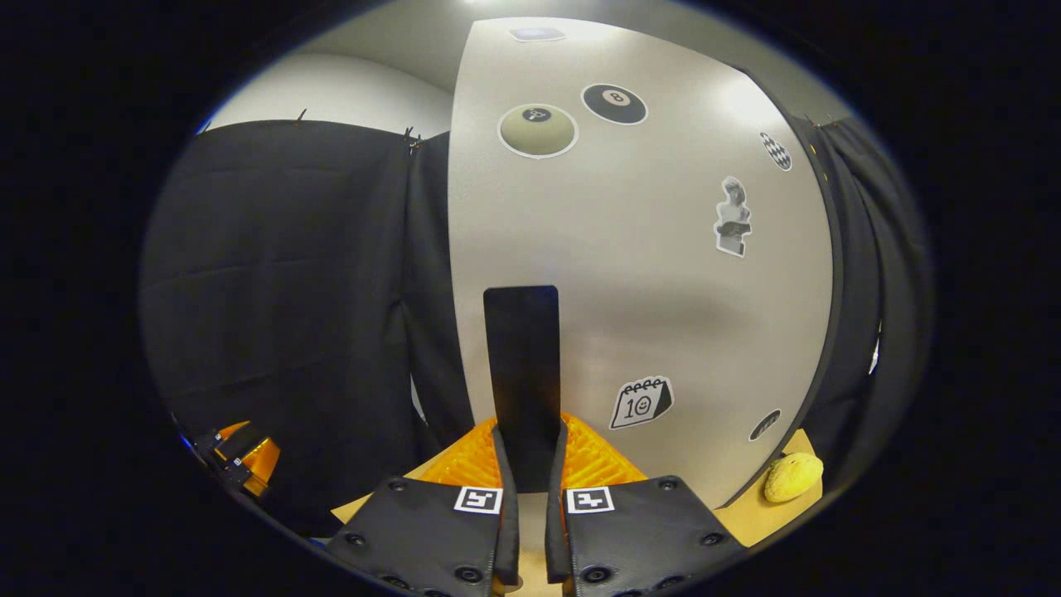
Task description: Open the cabinet door with the right hand, grasp the bottle in the cabinet with the left hand and place it on the coaster, then close the cabinet door with the right hand.
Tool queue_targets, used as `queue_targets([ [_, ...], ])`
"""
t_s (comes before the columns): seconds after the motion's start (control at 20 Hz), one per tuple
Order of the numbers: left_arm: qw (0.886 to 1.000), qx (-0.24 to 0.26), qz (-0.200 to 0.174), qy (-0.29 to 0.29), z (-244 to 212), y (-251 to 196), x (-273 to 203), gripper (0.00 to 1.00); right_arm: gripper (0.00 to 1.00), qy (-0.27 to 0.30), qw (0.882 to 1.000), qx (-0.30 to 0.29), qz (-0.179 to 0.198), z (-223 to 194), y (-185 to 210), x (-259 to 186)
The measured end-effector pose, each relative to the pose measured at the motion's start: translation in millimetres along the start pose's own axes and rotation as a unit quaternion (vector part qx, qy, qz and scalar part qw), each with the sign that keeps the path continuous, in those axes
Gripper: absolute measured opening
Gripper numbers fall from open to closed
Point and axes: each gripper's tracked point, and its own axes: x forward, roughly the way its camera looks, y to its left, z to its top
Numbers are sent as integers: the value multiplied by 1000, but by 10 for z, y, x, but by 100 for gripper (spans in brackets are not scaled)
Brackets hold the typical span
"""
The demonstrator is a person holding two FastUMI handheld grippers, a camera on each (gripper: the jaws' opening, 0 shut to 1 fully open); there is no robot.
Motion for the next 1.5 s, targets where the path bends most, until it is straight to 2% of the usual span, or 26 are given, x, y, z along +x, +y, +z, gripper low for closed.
queue_targets([
  [0.3, 999, 1, -32, -15, 155, -559, 145, 76, 14, 0, 1000, 7, 27, -12, -71, -107],
  [0.75, 996, -14, -84, -4, 278, -1852, 53, 76, 14, 12, 997, 14, 78, -40, -211, -252],
  [1.2, 993, -18, -116, -9, 494, -2839, -190, 76, 14, 4, 996, 23, 91, -66, -548, -626],
  [1.5, 993, -20, -121, -2, 504, -3242, -289, 76, 14, -5, 995, 22, 97, -84, -851, -857],
])
